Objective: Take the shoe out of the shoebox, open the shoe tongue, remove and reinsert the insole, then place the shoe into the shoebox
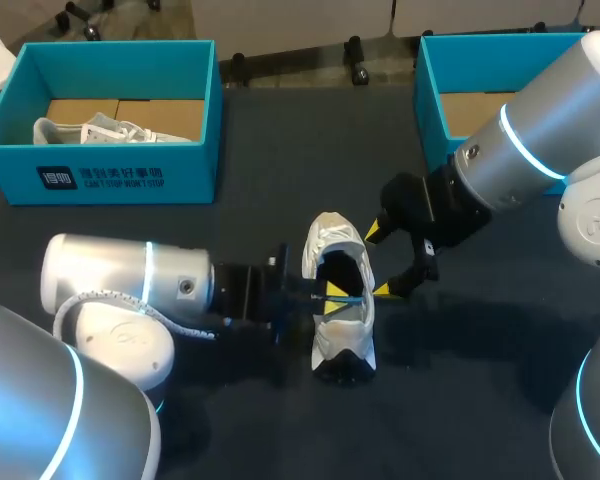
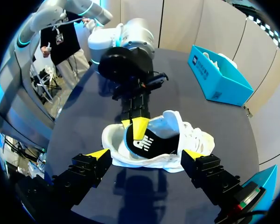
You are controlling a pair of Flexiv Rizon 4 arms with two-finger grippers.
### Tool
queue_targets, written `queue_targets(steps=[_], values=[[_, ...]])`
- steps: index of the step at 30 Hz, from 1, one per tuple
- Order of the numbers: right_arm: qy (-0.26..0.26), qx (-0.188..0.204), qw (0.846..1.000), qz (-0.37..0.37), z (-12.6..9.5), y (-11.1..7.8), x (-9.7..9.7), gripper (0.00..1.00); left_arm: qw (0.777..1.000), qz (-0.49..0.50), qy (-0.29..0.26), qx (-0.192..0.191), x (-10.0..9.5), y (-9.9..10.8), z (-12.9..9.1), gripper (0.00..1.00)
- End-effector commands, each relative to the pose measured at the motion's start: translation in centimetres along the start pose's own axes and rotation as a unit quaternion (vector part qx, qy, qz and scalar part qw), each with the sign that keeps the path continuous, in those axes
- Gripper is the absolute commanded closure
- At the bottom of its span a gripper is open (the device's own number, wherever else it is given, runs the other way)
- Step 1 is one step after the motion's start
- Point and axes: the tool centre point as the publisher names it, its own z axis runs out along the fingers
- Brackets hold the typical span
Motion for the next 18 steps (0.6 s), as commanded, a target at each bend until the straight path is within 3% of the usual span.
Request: queue_targets(steps=[1,10,11,12,14,15,18], values=[[-0.001,0.0,1.0,0.0,0.2,0.0,0.0,0.0,1.0,0.0,0.01,-0.006,-0.3,0.8,1.1,1.0],[-0.001,0.0,1.0,0.0,0.2,0.0,0.0,0.0,1.0,-0.004,0.017,-0.014,0.0,1.0,0.7,1.0],[-0.001,0.0,1.0,0.0,0.2,0.0,0.0,0.0,1.0,-0.003,0.015,-0.013,-0.2,0.7,0.6,0.75],[-0.001,0.0,1.0,0.0,0.2,0.0,0.0,0.0,1.0,-0.001,0.014,-0.011,-0.4,0.5,0.4,0.61],[-0.001,0.0,1.0,0.0,0.2,0.0,0.0,0.0,1.0,-0.001,0.014,-0.011,-0.4,0.5,0.4,0.61],[-0.001,0.0,1.0,0.0,0.2,0.0,0.0,0.0,1.0,0.005,0.01,-0.006,-1.0,-0.4,0.0,0.27],[-0.001,0.0,1.0,0.0,0.2,0.0,0.0,0.0,1.0,0.012,0.008,-0.002,-1.5,-1.1,-0.3,0.24]])
